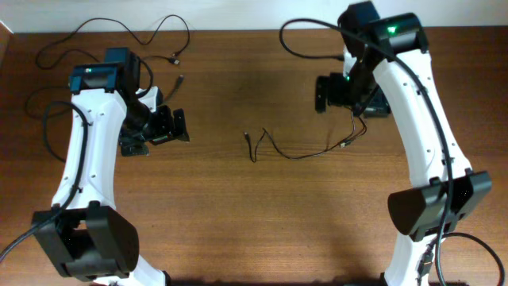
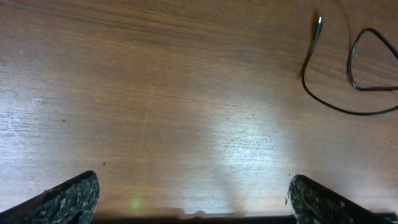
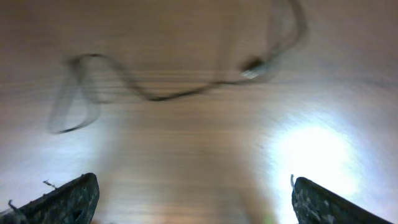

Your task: Untangle cables

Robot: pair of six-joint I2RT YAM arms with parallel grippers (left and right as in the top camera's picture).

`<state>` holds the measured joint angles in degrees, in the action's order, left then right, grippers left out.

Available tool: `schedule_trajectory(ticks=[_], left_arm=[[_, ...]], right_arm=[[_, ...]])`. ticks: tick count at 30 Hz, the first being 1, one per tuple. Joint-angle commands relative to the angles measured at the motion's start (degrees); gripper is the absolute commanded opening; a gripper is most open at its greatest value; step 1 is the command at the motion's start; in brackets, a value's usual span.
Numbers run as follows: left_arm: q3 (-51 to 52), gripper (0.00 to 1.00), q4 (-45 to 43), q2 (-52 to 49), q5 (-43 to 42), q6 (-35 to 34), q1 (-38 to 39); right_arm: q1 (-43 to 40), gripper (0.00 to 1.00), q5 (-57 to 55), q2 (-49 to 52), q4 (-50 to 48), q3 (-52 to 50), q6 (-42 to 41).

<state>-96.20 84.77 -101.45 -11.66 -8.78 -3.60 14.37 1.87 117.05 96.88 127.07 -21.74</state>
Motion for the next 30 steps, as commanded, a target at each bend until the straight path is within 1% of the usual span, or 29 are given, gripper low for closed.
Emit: schedule_trajectory(ticks=[1, 3, 5, 7, 8, 12, 13, 15, 16, 20, 23, 25, 28, 30], left_arm=[[0.4, 0.99, -0.3, 1.8, -0.6, 1.6, 0.5], [0.4, 0.99, -0.9, 1.8, -0.6, 1.6, 0.5], [0.4, 0.99, -1.4, 1.8, -0.6, 1.6, 0.5], [0.4, 0.99, -1.8, 1.8, -0.6, 1.6, 0.5], [0.4, 0.99, -1.9, 1.8, -0.6, 1.6, 0.5], [0.4, 0.99, -1.8, 1.8, -0.6, 1.6, 0.5], [0.4, 0.99, -1.8, 1.8, -0.6, 1.6, 0.5], [0.4, 0.99, -1.8, 1.8, -0.6, 1.6, 0.5], [0.4, 0.99, -1.8, 1.8, -0.6, 1.6, 0.5], [0.4, 0.99, -1.9, 1.8, -0.6, 1.6, 0.5], [0.4, 0.99, -2.3, 1.8, -0.6, 1.6, 0.5], [0.4, 0.99, -2.3, 1.8, -0.6, 1.6, 0.5], [0.4, 0.99, -2.5, 1.8, -0.6, 1.6, 0.5], [0.4, 0.99, -2.7, 1.8, -0.6, 1.6, 0.5]], right_arm=[[-3.8, 0.98, -9.4, -1.5, 0.0, -7.8, -9.4], [-6.2, 0.98, -6.5, -1.5, -1.6, -14.2, -9.3], [-7.4, 0.98, -6.2, -1.5, -3.1, -18.4, -8.5], [-8.9, 0.99, -4.7, -1.5, -6.1, -23.2, -8.5], [-9.4, 0.99, -1.7, -1.5, -9.2, -25.7, -8.3], [-9.1, 0.99, 6.9, -1.5, -17.3, -27.9, -5.3], [-8.9, 0.97, 7.1, -1.5, -19.3, -28.3, -5.3], [-8.4, 0.88, 7.0, -1.5, -22.5, -29.6, -5.3], [-8.0, 0.85, 7.0, -1.4, -25.0, -30.9, -5.7], [-6.8, 0.86, 7.0, -1.4, -30.6, -35.3, -10.3], [-5.7, 0.89, 7.0, -1.4, -35.2, -38.6, -10.8], [-5.0, 0.89, 7.0, -1.4, -38.2, -40.8, -10.8], [-4.2, 0.88, 6.5, -1.4, -41.9, -43.3, -12.4], [-4.2, 0.82, 6.3, -1.4, -43.1, -43.6, -12.9]])
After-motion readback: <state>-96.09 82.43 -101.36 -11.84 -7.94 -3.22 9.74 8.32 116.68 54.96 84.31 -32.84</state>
